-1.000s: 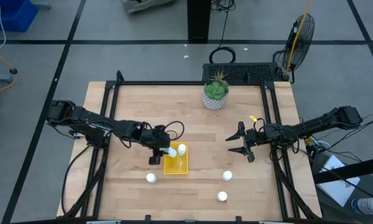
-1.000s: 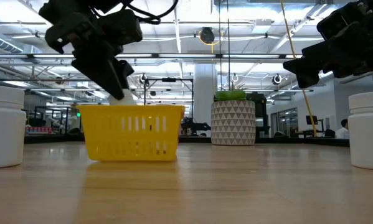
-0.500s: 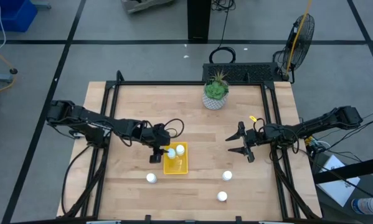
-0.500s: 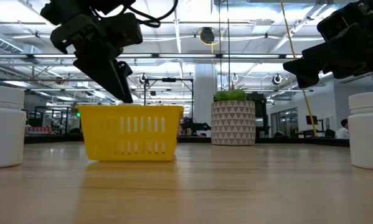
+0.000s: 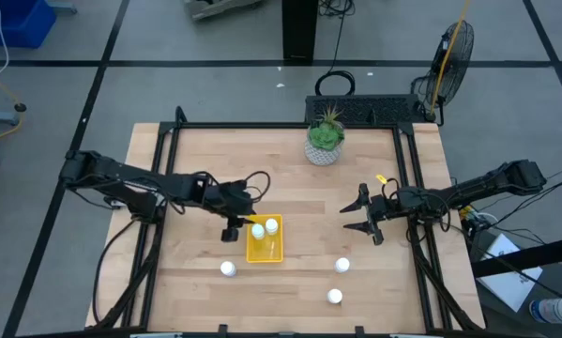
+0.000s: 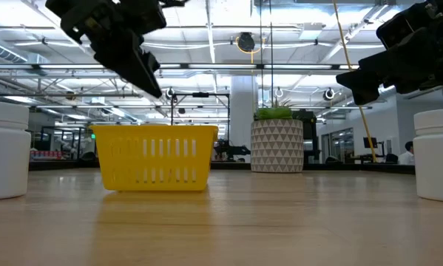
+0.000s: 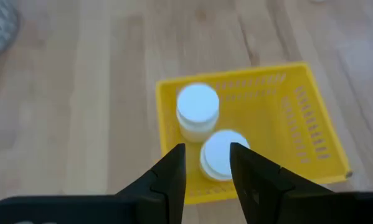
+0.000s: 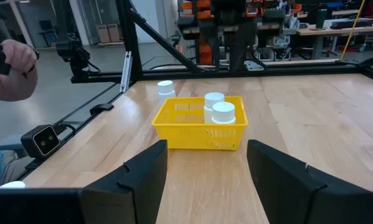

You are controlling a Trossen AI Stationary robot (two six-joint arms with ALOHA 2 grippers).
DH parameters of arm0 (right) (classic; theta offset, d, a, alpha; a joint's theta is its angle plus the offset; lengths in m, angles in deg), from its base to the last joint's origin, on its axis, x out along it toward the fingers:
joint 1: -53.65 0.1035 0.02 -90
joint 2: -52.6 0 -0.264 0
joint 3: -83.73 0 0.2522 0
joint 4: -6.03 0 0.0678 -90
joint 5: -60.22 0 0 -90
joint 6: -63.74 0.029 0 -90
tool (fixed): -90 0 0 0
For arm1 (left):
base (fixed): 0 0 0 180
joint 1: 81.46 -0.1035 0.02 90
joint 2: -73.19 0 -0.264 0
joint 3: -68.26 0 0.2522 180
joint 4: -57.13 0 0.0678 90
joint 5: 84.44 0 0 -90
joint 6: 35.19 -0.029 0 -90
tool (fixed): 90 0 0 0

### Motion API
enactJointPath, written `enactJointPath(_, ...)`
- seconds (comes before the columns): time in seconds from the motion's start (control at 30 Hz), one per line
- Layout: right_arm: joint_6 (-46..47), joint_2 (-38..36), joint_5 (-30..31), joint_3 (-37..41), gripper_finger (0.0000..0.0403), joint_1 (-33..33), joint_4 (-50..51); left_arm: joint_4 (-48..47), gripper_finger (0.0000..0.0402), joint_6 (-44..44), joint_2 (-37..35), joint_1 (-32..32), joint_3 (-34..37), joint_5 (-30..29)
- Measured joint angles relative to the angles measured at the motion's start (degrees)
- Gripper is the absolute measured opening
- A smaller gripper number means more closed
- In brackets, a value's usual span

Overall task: Pick and place pill bottles into a basket
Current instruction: Put the white pill bottle into the yellow basket

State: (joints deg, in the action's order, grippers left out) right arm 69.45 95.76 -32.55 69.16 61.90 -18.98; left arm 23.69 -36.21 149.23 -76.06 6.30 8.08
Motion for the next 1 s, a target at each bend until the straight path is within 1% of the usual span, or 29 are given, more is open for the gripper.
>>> enactJointPath(0.1,0.76,0.00,1.34,-0.01,0.0212,0.01,0.00,-2.03,0.0129,0.55,-2.43,0.57,0.04,0.06)
enactJointPath(0.2,1.88,0.00,1.60,0.01,0.0212,-0.01,-0.02,-1.64,0.0127,3.45,-3.86,2.58,0.40,0.08)
enactJointPath(0.33,4.17,0.00,1.18,-0.01,0.0212,0.27,0.00,-0.71,0.0129,5.21,-3.87,7.42,1.77,0.28)
enactJointPath(0.5,4.12,-0.02,1.19,-0.01,0.0212,1.28,0.51,-0.88,0.0127,6.15,-4.45,13.04,3.05,0.78)
enactJointPath(0.6,4.01,-0.02,1.20,0.00,0.0212,1.28,0.74,-0.36,0.0127,5.90,-6.67,15.58,3.86,-1.58)
enactJointPath(0.7,3.71,-0.02,1.20,0.01,0.0212,1.28,0.85,-1.19,0.0127,5.99,-10.23,16.88,5.51,-4.12)
enactJointPath(0.8,3.09,0.00,1.16,-0.01,0.0212,1.28,0.40,-0.31,0.0127,5.84,-15.43,17.46,8.13,-5.18)
enactJointPath(1.0,1.77,0.02,1.14,-0.01,0.0212,1.28,0.39,2.07,0.0127,5.64,-27.83,17.59,16.57,-5.63)
